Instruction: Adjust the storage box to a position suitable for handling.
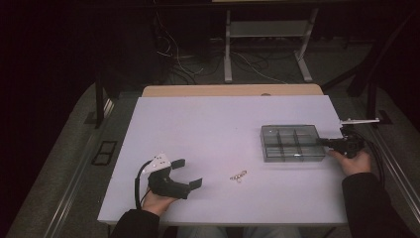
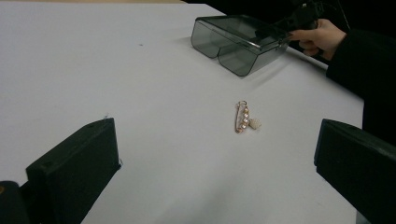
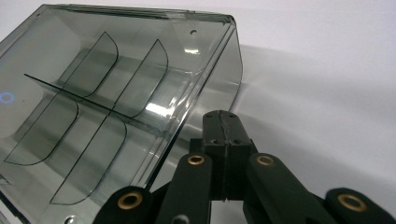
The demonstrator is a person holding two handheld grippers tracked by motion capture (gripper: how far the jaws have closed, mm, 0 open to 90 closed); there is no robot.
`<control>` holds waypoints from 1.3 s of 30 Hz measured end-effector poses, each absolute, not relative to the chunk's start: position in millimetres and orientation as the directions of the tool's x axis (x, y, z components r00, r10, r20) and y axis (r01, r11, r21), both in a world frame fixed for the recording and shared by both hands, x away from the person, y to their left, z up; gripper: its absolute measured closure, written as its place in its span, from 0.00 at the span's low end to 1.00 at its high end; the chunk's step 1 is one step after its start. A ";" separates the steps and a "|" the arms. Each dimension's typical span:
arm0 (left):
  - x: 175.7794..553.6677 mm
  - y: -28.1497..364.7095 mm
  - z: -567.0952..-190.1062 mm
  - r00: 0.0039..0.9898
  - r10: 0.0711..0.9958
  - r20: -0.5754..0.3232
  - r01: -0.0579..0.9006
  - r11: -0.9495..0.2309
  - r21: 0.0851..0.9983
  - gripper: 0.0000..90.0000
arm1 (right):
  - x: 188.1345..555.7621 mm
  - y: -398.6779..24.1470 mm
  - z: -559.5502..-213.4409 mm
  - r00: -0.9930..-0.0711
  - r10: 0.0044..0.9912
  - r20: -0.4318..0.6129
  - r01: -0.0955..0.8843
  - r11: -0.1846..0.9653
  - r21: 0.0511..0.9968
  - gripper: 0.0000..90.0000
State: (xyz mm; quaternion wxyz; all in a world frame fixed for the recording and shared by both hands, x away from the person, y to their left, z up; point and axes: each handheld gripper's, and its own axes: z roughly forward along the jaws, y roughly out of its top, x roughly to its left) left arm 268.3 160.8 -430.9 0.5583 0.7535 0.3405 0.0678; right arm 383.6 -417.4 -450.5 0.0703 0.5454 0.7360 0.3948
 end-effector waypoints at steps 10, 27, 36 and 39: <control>268.4 161.0 -430.7 0.754 0.595 -0.278 0.437 -0.137 0.889 0.00 | 374.4 -400.3 -450.4 -0.430 0.839 0.334 0.758 0.134 0.639 0.99; 268.3 161.1 -430.1 0.753 0.597 -0.276 0.433 -0.134 0.891 0.00 | 369.1 -374.9 -447.7 -0.492 0.803 0.337 0.755 0.199 0.625 0.99; 268.5 161.0 -430.3 0.752 0.598 -0.276 0.434 -0.135 0.891 0.00 | 368.8 -361.3 -446.2 -0.521 0.787 0.331 0.743 0.226 0.630 0.99; 268.6 161.0 -430.2 0.752 0.599 -0.275 0.433 -0.135 0.891 0.00 | 368.6 -359.5 -445.9 -0.523 0.785 0.332 0.741 0.227 0.632 0.99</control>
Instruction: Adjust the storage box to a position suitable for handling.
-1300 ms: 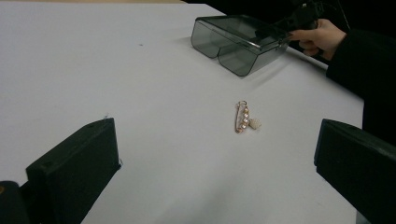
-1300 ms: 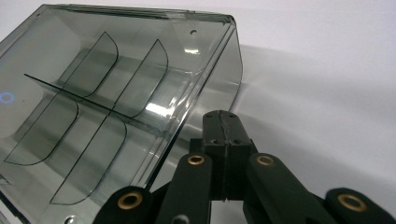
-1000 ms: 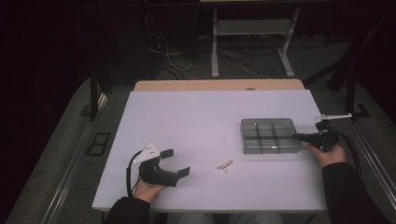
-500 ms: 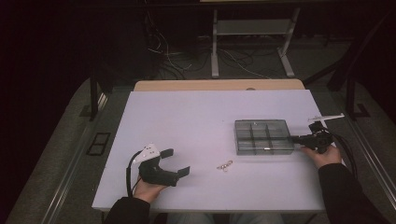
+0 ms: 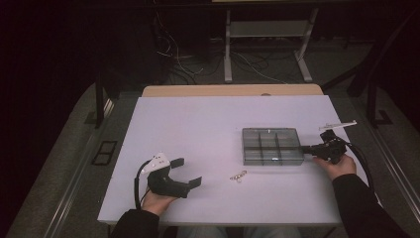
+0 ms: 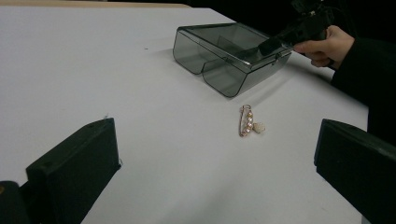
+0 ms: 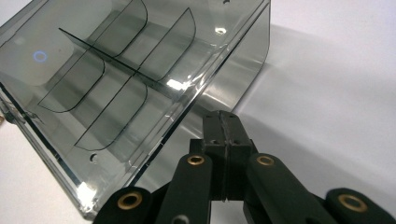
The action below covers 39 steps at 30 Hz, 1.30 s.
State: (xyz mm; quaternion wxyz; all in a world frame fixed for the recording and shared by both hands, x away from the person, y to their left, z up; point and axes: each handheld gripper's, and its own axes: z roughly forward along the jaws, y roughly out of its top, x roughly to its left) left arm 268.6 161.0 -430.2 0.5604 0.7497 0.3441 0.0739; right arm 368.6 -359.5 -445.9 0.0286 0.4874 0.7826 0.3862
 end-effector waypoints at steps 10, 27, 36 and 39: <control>268.6 160.5 -430.2 0.754 0.598 -0.274 0.432 -0.136 0.892 0.00 | 368.7 -352.1 -444.0 -0.531 0.782 0.326 0.739 0.238 0.631 0.99; 268.8 159.4 -430.6 0.757 0.593 -0.274 0.433 -0.141 0.890 0.00 | 374.5 -320.7 -442.5 -0.572 0.769 0.285 0.711 0.292 0.640 0.99; 268.8 159.1 -430.7 0.758 0.593 -0.272 0.433 -0.144 0.890 0.00 | 376.2 -302.7 -442.3 -0.571 0.773 0.276 0.711 0.298 0.637 0.99; 268.9 159.2 -430.8 0.758 0.593 -0.272 0.433 -0.144 0.890 0.00 | 376.6 -294.2 -442.3 -0.577 0.768 0.280 0.710 0.301 0.637 0.99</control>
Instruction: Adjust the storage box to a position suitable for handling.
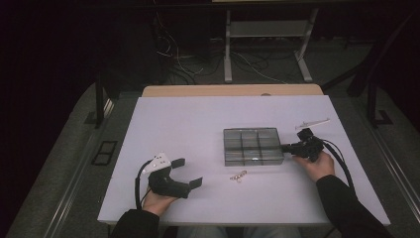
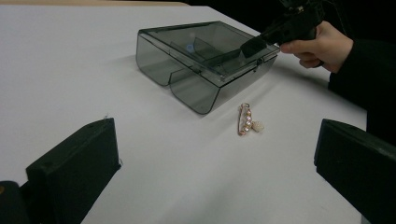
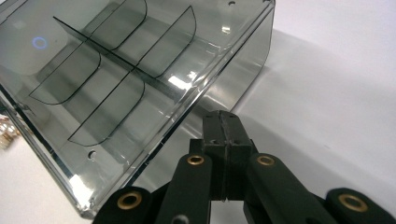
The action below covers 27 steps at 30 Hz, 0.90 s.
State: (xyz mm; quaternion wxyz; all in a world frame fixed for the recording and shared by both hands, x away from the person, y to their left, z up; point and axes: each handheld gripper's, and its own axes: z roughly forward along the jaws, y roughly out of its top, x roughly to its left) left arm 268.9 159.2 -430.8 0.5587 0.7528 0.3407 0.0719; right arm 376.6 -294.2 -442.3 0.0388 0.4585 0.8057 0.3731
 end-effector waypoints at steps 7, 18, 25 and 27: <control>268.8 158.5 -430.8 0.759 0.592 -0.270 0.431 -0.146 0.890 0.00 | 379.1 -276.7 -446.3 -0.604 0.757 0.250 0.697 0.350 0.626 0.99; 269.1 158.5 -431.0 0.757 0.591 -0.277 0.436 -0.141 0.889 0.00 | 377.2 -256.7 -446.3 -0.631 0.741 0.231 0.683 0.389 0.619 0.99; 268.9 158.9 -430.7 0.758 0.590 -0.278 0.435 -0.140 0.889 0.00 | 377.7 -250.9 -447.3 -0.635 0.735 0.237 0.682 0.391 0.618 0.98; 269.0 158.9 -430.8 0.758 0.589 -0.279 0.435 -0.140 0.889 0.00 | 377.8 -250.4 -447.5 -0.642 0.729 0.237 0.679 0.397 0.618 0.98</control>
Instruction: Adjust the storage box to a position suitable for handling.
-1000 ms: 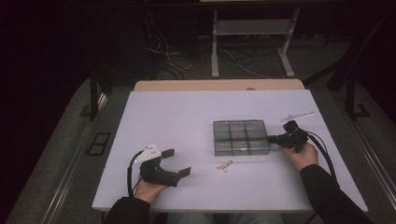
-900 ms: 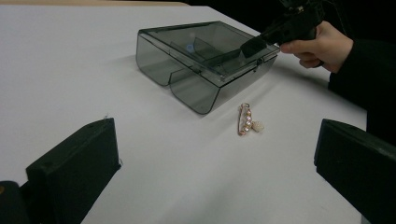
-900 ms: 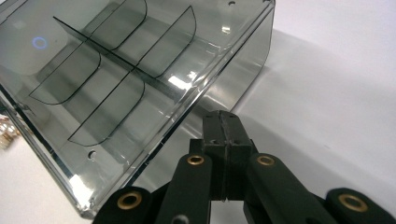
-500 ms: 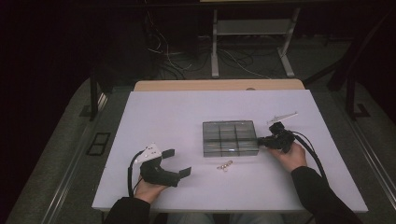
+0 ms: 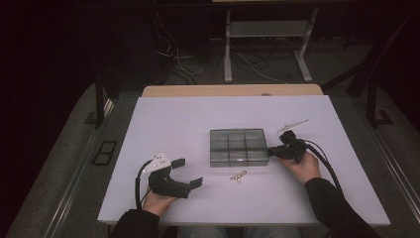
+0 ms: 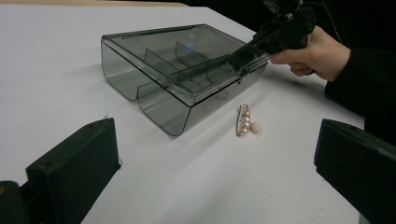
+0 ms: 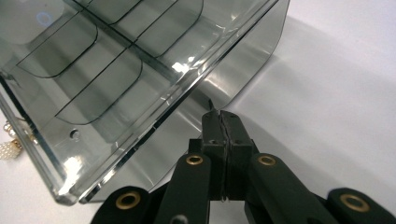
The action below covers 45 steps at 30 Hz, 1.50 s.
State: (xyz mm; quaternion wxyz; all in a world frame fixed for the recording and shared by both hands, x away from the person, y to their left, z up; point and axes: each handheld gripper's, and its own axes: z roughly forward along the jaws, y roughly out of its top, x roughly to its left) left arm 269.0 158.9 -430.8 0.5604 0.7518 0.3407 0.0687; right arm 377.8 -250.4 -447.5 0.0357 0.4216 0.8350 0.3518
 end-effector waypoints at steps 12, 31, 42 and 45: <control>269.1 160.7 -430.2 0.756 0.587 -0.288 0.437 -0.127 0.890 0.00 | 376.8 -254.3 -447.0 -0.639 0.721 0.266 0.688 0.383 0.616 0.94; 269.8 162.7 -429.5 0.753 0.590 -0.293 0.437 -0.114 0.892 0.00 | 355.1 -284.7 -409.5 -0.617 0.720 0.317 0.663 0.258 0.703 0.54; 269.6 162.6 -429.4 0.753 0.588 -0.294 0.437 -0.112 0.893 0.00 | 334.3 -280.6 -392.6 -0.648 0.682 0.338 0.635 0.239 0.735 0.18; 269.7 162.7 -429.5 0.753 0.588 -0.296 0.437 -0.110 0.893 0.00 | 328.6 -279.2 -389.8 -0.645 0.668 0.371 0.644 0.214 0.735 0.12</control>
